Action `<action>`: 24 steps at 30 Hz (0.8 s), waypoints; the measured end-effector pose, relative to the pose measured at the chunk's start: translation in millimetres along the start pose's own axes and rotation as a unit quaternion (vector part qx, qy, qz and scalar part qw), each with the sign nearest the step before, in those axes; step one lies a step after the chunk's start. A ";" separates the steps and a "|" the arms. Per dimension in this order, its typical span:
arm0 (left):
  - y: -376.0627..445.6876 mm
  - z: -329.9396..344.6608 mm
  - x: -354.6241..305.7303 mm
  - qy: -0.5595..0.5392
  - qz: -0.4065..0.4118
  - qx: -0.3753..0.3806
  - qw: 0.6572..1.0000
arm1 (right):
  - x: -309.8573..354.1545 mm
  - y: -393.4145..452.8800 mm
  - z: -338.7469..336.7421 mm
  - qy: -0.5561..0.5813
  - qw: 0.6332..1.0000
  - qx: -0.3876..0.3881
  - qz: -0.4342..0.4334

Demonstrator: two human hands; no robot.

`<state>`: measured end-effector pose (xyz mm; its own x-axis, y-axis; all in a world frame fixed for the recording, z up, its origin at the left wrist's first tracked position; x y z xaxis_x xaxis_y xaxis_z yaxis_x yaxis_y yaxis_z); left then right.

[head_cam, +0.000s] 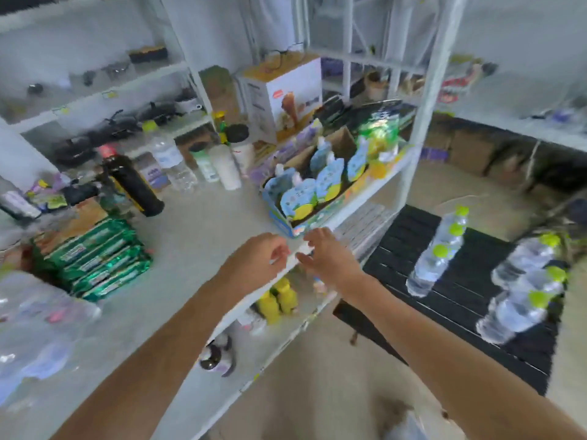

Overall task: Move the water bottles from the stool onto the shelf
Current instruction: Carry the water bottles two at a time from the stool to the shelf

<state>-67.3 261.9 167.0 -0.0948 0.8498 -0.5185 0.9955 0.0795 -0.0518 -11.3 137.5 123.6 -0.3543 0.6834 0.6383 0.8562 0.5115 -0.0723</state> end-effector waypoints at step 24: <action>193.9 322.3 -206.6 0.183 0.072 0.332 0.922 | -412.2 -147.3 -133.5 -0.045 0.905 0.036 0.422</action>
<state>144.4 -66.2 -11.0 0.1667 0.9550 -0.2451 0.7645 -0.2822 -0.5795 58.8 -289.0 -26.5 0.3823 0.8846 0.2671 0.8103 -0.1820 -0.5570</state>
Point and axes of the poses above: each hand's wrist, its own y-axis towards the middle knuckle, its own z-axis out of the palm, x = y × z, the point moved 3 cm from there along y, towards the middle knuckle, and after that the axes turned 5 degrees about -y, right-handed, at the moved point
